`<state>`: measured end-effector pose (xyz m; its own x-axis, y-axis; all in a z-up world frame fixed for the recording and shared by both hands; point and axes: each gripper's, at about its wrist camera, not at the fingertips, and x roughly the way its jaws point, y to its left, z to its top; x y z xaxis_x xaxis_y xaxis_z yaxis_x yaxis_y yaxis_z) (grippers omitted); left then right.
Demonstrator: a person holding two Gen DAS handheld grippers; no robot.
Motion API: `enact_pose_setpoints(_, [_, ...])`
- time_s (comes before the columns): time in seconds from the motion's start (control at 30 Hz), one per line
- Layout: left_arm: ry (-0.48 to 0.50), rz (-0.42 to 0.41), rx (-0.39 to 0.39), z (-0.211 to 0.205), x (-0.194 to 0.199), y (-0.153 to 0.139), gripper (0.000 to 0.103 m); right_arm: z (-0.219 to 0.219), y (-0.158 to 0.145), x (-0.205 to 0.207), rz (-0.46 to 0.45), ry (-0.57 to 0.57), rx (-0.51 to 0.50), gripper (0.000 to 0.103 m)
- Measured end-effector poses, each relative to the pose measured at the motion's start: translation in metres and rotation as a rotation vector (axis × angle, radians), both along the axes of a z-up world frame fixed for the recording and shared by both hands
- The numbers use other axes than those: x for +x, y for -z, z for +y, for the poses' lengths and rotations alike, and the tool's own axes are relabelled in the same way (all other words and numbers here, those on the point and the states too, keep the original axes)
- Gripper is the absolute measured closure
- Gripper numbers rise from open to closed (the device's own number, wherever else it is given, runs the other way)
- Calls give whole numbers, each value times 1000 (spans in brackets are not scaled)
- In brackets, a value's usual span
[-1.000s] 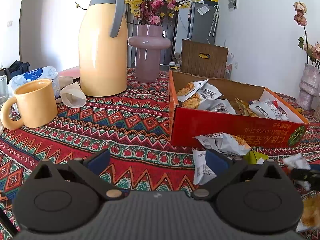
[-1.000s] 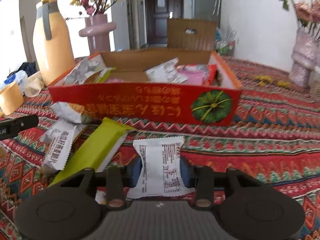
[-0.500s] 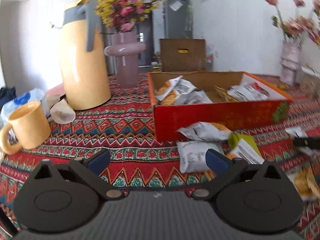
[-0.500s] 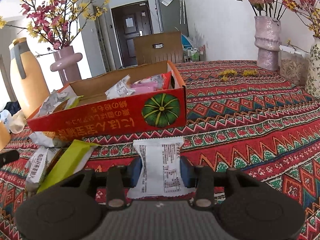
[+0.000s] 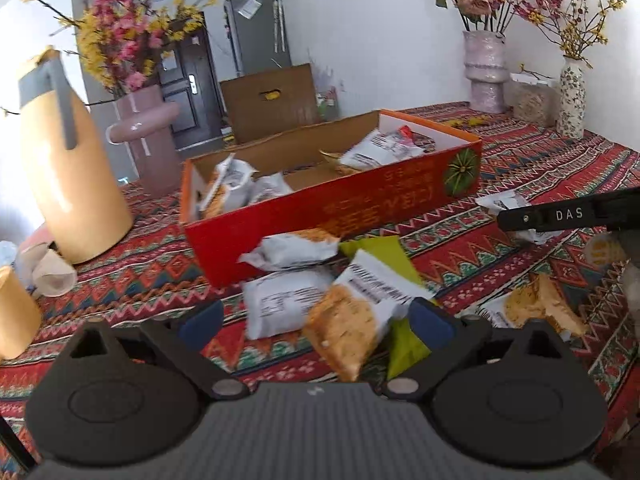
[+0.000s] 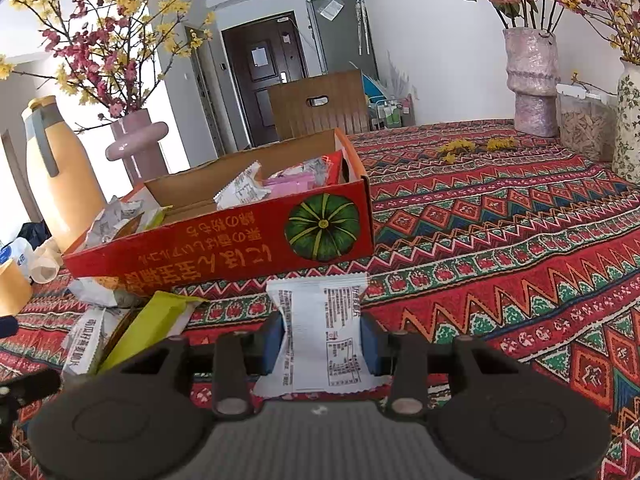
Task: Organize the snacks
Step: 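Grasp a cookie packet with the left gripper while the right holds the white packet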
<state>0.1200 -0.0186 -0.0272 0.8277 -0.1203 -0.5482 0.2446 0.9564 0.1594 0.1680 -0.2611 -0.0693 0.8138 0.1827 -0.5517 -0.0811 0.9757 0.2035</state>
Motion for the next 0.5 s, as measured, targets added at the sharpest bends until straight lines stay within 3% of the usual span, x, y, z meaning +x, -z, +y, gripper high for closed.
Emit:
enact_pose_setpoints(0.17, [26, 39, -16, -9, 18, 4, 27, -1, 0, -2, -8, -8, 12, 63])
enact_pose_setpoints(0.5, [32, 132, -130, -8, 37, 7, 47, -2, 1, -2, -13, -26, 27, 63])
